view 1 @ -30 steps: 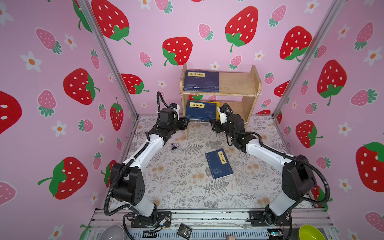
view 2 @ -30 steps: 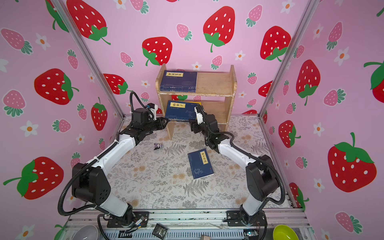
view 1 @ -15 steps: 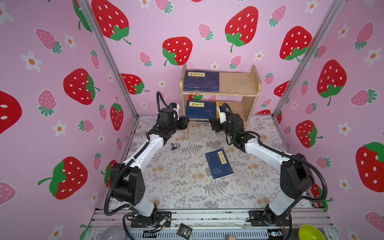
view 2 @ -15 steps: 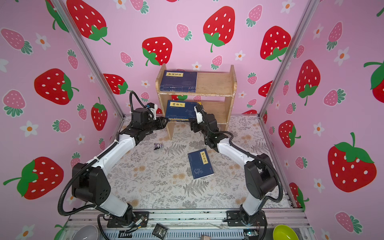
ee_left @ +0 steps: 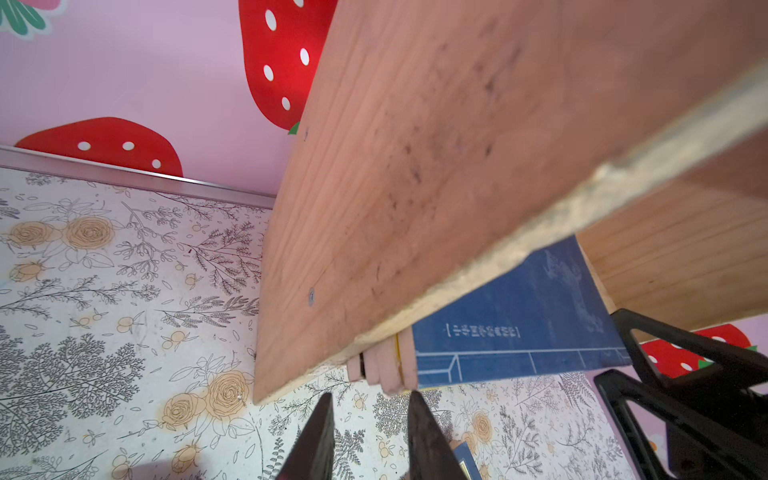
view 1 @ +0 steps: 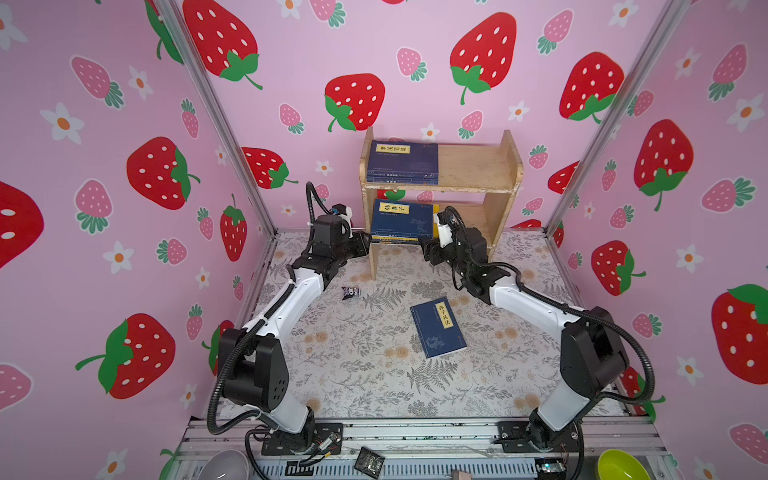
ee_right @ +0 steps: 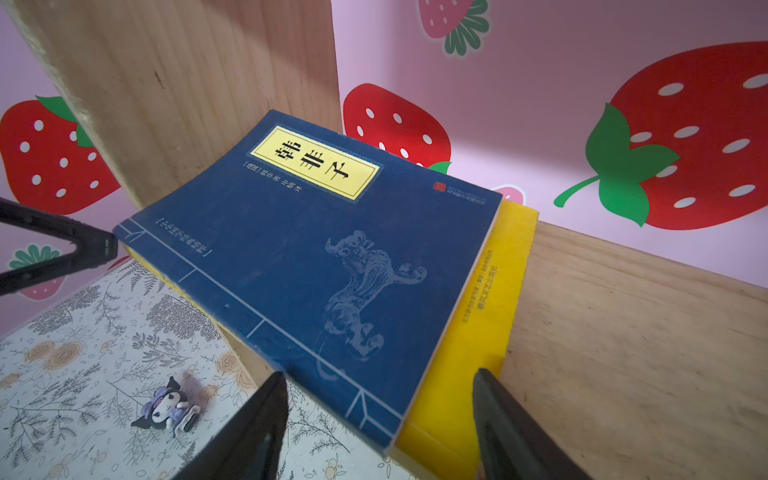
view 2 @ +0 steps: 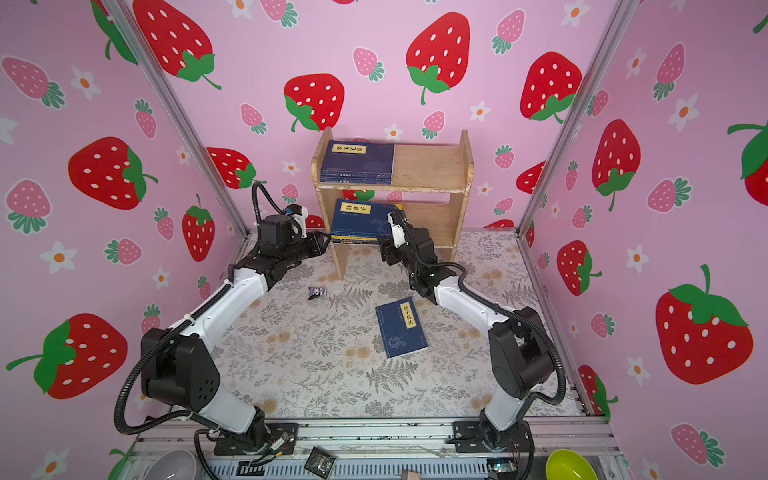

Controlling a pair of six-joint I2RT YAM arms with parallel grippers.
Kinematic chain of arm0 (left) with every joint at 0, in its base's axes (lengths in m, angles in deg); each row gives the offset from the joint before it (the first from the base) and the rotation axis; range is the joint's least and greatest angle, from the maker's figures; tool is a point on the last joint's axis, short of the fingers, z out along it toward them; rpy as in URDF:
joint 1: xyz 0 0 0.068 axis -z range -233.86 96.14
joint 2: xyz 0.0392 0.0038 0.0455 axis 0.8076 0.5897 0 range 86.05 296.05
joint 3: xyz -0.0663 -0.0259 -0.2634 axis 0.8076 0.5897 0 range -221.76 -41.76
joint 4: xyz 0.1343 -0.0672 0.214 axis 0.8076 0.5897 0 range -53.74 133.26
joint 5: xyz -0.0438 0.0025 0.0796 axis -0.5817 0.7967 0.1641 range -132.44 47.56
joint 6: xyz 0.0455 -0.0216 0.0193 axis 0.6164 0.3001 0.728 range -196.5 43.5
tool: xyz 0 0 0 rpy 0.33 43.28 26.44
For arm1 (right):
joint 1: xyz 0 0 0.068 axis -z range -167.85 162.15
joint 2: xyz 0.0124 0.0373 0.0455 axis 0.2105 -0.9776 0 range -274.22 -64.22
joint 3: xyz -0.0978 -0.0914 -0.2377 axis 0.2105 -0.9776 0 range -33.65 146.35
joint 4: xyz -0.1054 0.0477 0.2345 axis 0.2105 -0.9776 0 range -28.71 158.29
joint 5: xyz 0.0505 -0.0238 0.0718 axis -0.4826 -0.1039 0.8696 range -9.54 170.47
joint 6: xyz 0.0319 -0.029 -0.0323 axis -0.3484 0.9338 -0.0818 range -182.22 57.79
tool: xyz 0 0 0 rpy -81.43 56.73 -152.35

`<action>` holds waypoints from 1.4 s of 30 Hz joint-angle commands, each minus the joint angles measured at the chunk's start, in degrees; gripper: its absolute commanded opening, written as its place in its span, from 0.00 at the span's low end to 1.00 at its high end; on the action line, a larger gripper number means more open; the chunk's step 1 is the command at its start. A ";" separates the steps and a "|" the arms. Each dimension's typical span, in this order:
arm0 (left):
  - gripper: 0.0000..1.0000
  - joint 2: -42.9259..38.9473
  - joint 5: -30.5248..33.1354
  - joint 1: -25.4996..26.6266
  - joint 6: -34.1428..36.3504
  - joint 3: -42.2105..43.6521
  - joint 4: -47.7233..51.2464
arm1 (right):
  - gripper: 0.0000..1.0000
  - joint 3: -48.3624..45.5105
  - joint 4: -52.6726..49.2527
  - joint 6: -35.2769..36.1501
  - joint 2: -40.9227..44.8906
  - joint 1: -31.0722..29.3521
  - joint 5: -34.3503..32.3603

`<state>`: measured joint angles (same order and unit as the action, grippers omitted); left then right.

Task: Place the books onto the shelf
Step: 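Lower both grippers to the blue book on the floor and grasp its edges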

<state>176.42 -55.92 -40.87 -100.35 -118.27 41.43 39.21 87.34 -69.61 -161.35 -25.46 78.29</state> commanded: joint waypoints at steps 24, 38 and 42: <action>0.88 -10.11 -5.05 18.05 -25.30 35.26 -20.86 | 0.83 -37.44 -12.23 -18.08 24.99 -0.80 -2.40; 0.88 8.00 -2.09 24.29 -35.45 30.81 -25.67 | 0.58 -36.07 -8.45 -21.92 8.08 -0.72 0.09; 0.89 11.04 -1.17 25.05 -36.94 29.46 -24.20 | 0.52 -36.56 -7.15 -23.17 5.52 -0.72 2.04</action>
<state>185.56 -59.06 -16.30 -134.43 -86.38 17.25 2.08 78.81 -90.90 -154.31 -25.98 78.55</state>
